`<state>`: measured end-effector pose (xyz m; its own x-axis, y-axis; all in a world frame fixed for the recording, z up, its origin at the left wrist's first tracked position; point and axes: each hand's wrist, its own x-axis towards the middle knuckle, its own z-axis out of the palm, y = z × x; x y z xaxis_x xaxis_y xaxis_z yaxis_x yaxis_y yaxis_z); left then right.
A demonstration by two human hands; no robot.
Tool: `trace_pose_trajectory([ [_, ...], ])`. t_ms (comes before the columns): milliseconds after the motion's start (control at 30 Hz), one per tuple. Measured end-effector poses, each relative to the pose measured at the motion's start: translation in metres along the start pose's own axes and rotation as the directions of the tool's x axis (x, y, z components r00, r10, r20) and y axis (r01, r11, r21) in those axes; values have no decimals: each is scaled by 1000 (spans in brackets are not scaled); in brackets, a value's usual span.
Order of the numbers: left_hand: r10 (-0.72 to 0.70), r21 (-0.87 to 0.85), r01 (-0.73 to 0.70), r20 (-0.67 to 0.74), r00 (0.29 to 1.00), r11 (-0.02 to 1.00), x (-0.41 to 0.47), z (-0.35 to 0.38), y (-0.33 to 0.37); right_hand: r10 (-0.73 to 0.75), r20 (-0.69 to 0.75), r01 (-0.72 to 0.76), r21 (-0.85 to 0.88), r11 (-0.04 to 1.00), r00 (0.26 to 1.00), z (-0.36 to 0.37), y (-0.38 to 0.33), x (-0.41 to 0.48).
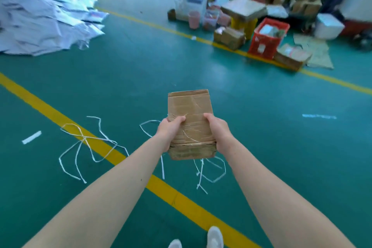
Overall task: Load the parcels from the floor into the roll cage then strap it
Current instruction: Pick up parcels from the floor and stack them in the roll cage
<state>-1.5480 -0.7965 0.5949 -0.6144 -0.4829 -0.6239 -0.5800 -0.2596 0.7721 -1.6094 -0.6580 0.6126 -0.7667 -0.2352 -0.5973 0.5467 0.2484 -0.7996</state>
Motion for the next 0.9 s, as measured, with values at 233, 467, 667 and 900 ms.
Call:
trace_pose_trajectory([
  [233,77,-169,-119,-240,968,978,-36,-96,53,-96,278,134,-123,983,956,87,-77,-31],
  [467,12,-297,-214,-558,830,930,-97,-206,42,-63,579,252,-253,934,813,201,-103,-81],
  [667,-117,-403,-279,-724,679,872,-165,-282,-3,10,773,386,-328,862,635,287,-80,-147],
  [900,-269,-474,-372,-833,484,798,-265,-343,-75,145,890,501,-371,782,433,361,-30,-247],
])
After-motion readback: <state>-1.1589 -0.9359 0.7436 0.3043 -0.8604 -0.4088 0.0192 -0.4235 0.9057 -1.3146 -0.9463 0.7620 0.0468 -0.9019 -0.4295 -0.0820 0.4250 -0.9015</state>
